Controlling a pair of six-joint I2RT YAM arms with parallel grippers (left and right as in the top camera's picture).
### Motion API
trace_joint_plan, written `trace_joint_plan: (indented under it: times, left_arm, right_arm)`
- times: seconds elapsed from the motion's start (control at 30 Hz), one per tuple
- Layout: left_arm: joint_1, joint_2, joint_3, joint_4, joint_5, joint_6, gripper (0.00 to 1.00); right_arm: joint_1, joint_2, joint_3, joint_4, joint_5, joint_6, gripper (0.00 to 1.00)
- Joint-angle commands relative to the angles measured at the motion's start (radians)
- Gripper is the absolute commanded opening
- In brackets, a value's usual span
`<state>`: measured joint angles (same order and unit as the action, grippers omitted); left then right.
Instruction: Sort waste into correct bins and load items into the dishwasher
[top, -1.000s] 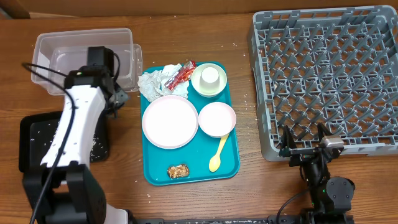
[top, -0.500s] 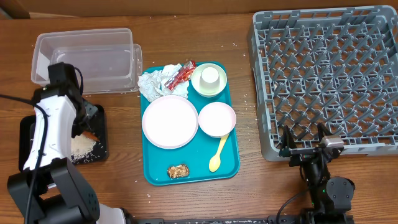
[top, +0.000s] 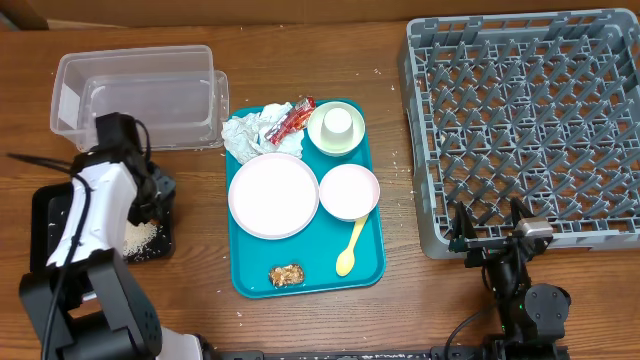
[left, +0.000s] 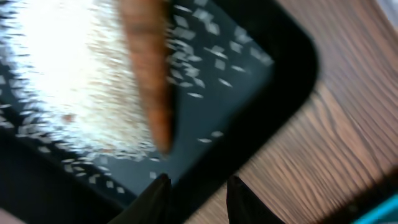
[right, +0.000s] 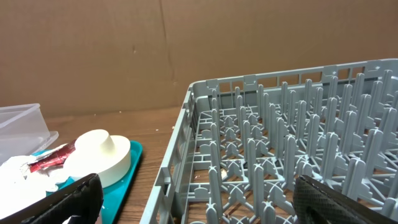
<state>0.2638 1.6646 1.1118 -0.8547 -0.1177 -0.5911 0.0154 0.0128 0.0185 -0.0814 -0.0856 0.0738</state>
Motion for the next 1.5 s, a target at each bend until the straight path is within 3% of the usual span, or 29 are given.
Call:
trace_joint_plan:
  times: [0.0,0.17,0.33,0.53,0.83,1.23,1.47]
  left_arm:
    - [-0.042,-0.002,-0.048,0.030,0.031,0.038,0.31]
    - [-0.047,-0.001,-0.123,0.101,-0.011,0.037,0.23]
    - [-0.041,-0.001,-0.135,0.113,-0.023,0.038,0.22]
    - [-0.056,-0.001,-0.135,0.125,0.036,0.075,0.04]
    - [-0.160,-0.001,-0.135,0.104,0.048,0.083,0.04]
    - [-0.253,-0.001,-0.135,0.134,0.040,0.233,0.04]
    - [-0.253,-0.001,-0.135,0.153,0.136,0.460,0.04]
  right_arm:
    - [0.004,-0.008,-0.010,0.004,0.010,-0.003,1.00]
    - [0.004,-0.008,-0.010,0.004,0.010,-0.003,1.00]
    - [0.004,-0.008,-0.010,0.004,0.010,-0.003,1.00]
    - [0.004,-0.008,-0.010,0.004,0.010,-0.003,1.00]
    - [0.004,-0.008,-0.010,0.004,0.010,-0.003,1.00]
    - [0.004,-0.008,-0.010,0.004,0.010,-0.003,1.00]
    - [0.004,-0.008,-0.010,0.004,0.010,-0.003,1.00]
